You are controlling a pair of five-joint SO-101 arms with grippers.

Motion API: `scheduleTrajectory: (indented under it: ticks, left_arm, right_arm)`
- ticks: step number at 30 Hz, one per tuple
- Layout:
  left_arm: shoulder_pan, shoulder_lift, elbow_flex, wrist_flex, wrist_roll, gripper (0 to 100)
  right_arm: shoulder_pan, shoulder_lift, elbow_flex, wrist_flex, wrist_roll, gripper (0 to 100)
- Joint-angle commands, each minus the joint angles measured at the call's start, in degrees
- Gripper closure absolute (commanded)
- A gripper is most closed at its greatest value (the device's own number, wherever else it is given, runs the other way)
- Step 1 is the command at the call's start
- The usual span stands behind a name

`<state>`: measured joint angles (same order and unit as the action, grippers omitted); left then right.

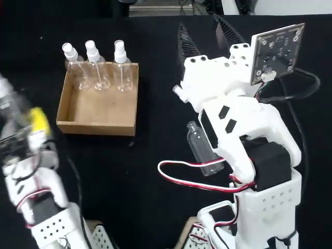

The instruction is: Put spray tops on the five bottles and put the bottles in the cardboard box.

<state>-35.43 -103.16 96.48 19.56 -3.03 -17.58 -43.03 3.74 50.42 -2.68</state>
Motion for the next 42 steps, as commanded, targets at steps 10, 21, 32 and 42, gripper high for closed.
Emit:
scheduleTrajectory:
  ticks: [10,21,32,42]
  left_arm:
    - [-21.2,3.0,1.0,-26.4,0.2,95]
    - [-21.6,32.9,-0.2,-53.5,0.2,95]
    - [-23.3,70.8,-15.6,-64.4,0.5,95]
    - [-25.8,101.3,-20.7,-92.8,0.2,95]
  right_arm:
    - [1.1,0.3,1.4,-2.2,0.1,81.5]
    - [1.1,0.1,1.3,-2.2,0.1,81.5]
    - [1.1,0.2,1.3,-2.2,0.1,81.5]
    - [1.1,0.4,1.6,-3.2,0.1,81.5]
